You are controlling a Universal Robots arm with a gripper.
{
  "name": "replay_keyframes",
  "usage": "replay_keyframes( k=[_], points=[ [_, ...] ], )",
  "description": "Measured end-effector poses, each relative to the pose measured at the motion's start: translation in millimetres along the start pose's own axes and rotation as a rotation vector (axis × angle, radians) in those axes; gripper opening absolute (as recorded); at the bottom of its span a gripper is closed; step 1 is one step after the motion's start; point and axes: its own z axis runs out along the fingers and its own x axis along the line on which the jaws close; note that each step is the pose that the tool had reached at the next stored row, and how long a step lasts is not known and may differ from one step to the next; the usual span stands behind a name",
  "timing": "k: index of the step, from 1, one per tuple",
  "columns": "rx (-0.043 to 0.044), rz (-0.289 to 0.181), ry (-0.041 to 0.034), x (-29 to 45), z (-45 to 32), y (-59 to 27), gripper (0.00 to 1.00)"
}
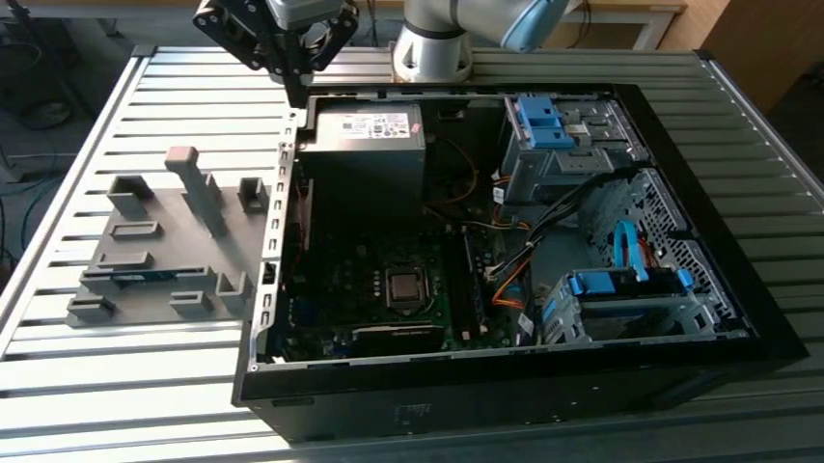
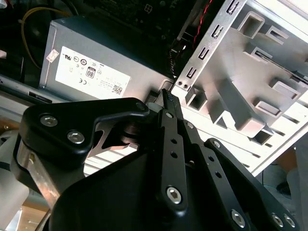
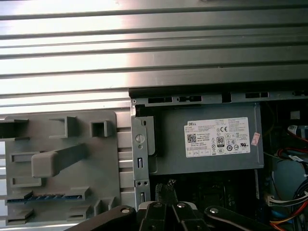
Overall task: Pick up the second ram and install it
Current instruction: 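Reach for the second ram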
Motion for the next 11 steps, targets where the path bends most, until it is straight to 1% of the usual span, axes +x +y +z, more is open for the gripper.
replay_keyframes(
  k=[11],
  points=[
    [0.0000,0.000,0.0000,3.3,-0.1,-0.3,0.11]
  ],
)
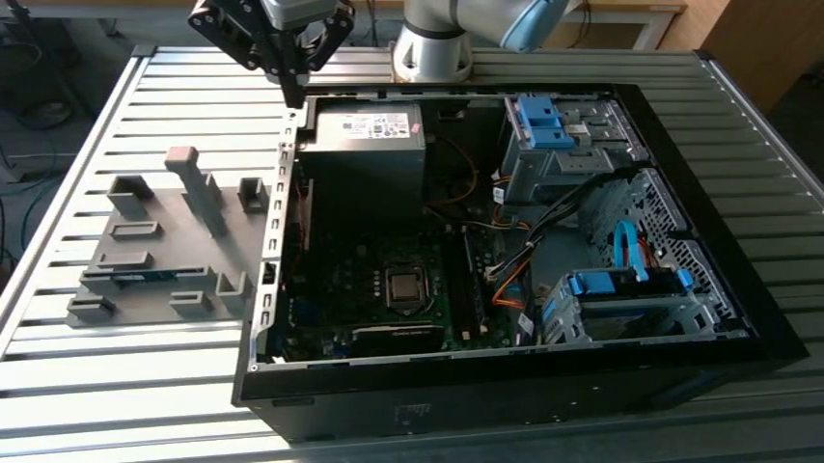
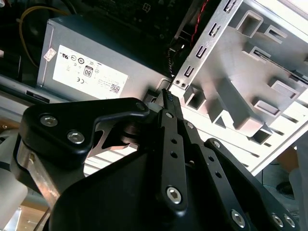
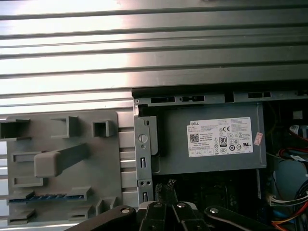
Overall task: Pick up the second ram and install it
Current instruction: 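Reach for the second ram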
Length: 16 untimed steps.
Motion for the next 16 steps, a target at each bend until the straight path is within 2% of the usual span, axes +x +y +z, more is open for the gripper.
replay_keyframes(
  k=[16],
  points=[
    [0.0000,0.000,0.0000,5.3,-0.1,-0.4,0.11]
  ],
)
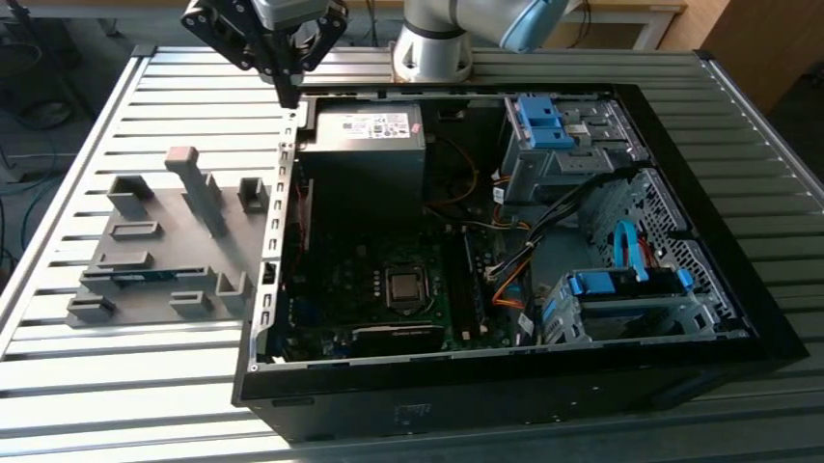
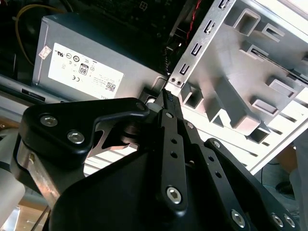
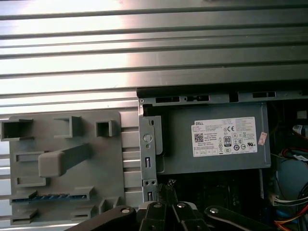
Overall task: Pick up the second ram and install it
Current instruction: 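Reach for the second ram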
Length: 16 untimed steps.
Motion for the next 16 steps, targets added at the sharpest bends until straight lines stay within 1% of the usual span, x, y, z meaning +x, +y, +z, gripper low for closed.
replay_keyframes(
  k=[10,16],
  points=[
    [0.0000,0.000,0.0000,3.3,-0.1,-0.2,0.11],
    [0.0000,0.000,0.0000,7.0,-0.1,-0.5,0.11]
  ],
)
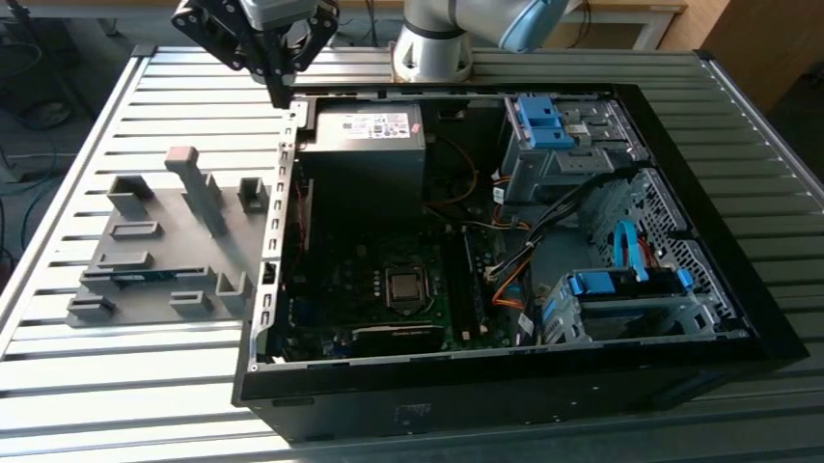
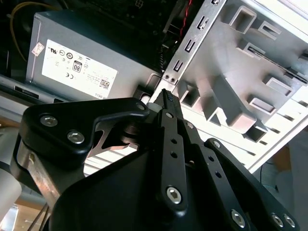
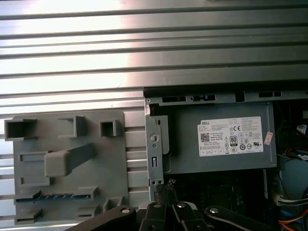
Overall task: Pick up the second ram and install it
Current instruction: 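Reach for the second ram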
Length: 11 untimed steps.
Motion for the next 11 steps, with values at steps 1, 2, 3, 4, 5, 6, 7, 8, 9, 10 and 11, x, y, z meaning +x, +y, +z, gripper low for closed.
replay_keyframes(
  k=[1,2,3,4,5,6,7,8,9,10,11],
  points=[
    [0.0000,0.000,0.0000,0.4,0.0,0.0,0.11],
    [0.0000,0.000,0.0000,0.9,0.0,-0.1,0.11],
    [0.0000,0.000,0.0000,1.4,0.0,-0.1,0.11],
    [0.0000,0.000,0.0001,1.8,-0.1,-0.1,0.11],
    [0.0000,0.000,0.0000,2.1,-0.1,-0.2,0.11],
    [0.0001,0.000,0.0001,2.5,-0.1,-0.2,0.11],
    [0.0000,0.000,0.0000,2.9,0.0,-0.2,0.11],
    [0.0000,0.000,0.0000,3.3,0.0,-0.2,0.11],
    [0.0000,0.000,0.0000,3.6,0.0,-0.3,0.11],
    [0.0000,0.000,0.0001,3.9,-0.1,-0.3,0.11],
    [0.0000,0.000,0.0001,4.1,-0.1,-0.3,0.11]
  ],
)
